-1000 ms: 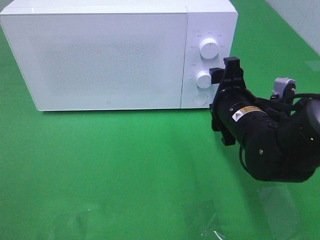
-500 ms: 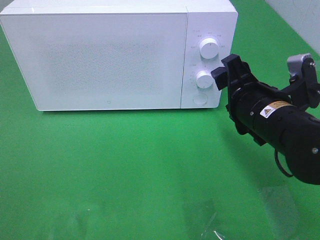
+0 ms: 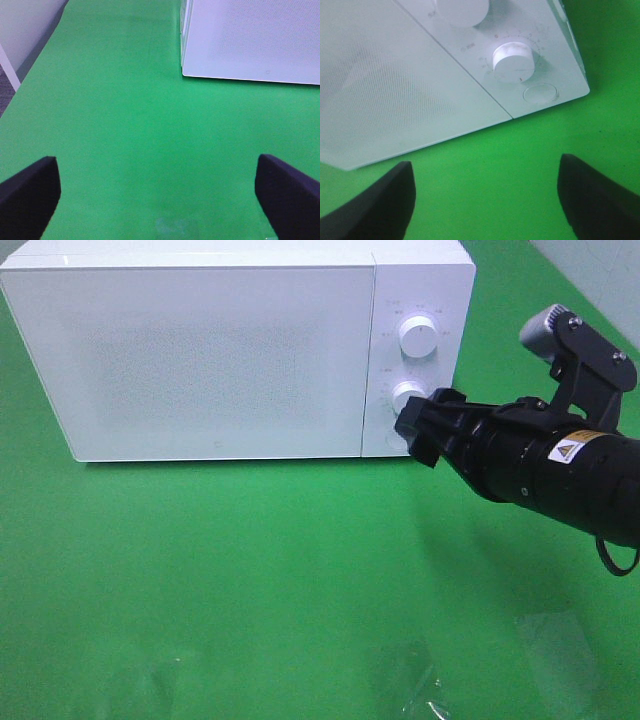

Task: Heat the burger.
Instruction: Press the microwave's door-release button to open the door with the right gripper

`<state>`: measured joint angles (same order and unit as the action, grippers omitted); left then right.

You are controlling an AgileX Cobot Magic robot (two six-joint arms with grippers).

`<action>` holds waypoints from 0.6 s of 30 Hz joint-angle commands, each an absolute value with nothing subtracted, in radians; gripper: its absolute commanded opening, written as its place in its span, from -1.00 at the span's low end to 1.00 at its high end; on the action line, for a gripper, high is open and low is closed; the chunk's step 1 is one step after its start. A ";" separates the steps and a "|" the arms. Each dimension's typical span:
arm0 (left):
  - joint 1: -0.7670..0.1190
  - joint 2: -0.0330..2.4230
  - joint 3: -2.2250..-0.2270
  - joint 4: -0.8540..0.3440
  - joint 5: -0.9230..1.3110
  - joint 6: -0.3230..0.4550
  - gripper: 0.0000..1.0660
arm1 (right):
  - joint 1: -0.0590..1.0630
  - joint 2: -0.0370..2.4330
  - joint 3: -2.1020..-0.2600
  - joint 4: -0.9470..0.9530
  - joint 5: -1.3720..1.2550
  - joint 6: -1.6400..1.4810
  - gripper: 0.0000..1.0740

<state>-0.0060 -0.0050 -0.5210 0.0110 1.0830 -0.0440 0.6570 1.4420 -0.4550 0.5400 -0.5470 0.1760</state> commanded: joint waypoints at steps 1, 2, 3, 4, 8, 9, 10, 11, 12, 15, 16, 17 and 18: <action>-0.004 -0.022 -0.517 0.007 1.069 -0.045 0.83 | 0.650 1.392 -0.457 0.532 -0.437 0.025 0.42; -0.004 -0.022 -0.517 0.007 1.069 -0.045 0.83 | 0.650 1.392 -0.457 0.532 -0.437 0.025 0.42; -0.004 -0.022 -0.517 0.007 1.069 -0.045 0.83 | 0.650 1.367 -0.457 0.532 -0.385 -0.041 0.42; -0.004 -0.022 -0.517 0.007 1.069 -0.045 0.83 | 0.650 1.367 -0.457 0.532 -0.385 -0.041 0.42; -0.004 -0.022 -0.517 0.007 1.069 -0.045 0.83 | 0.650 1.319 -0.457 0.523 -0.266 -0.211 0.42; -0.004 -0.022 -0.517 0.007 1.069 -0.045 0.83 | 0.650 1.296 -0.457 0.512 -0.215 -0.260 0.42; -0.004 -0.022 -0.517 0.007 1.069 -0.045 0.83 | 0.650 1.282 -0.457 0.509 -0.183 -0.280 0.42; -0.004 -0.022 -0.517 0.007 1.069 -0.045 0.83 | 0.650 1.282 -0.457 0.509 -0.183 -0.280 0.42; -0.004 -0.022 -0.517 0.007 1.069 -0.045 0.83 | 0.650 1.259 -0.457 0.495 -0.136 -0.296 0.42; -0.004 -0.022 -0.517 0.007 1.069 -0.045 0.83 | 0.650 1.241 -0.457 0.464 -0.086 -0.295 0.42; -0.004 -0.022 -0.517 0.007 1.069 -0.045 0.83 | 0.650 1.224 -0.464 0.433 -0.010 -0.293 0.42; -0.004 -0.022 -0.517 0.007 1.069 -0.045 0.83 | 0.650 1.224 -0.464 0.433 -0.010 -0.293 0.42; -0.004 -0.022 -0.517 0.007 1.069 -0.045 0.83 | 0.650 1.205 -0.480 0.403 0.077 -0.292 0.42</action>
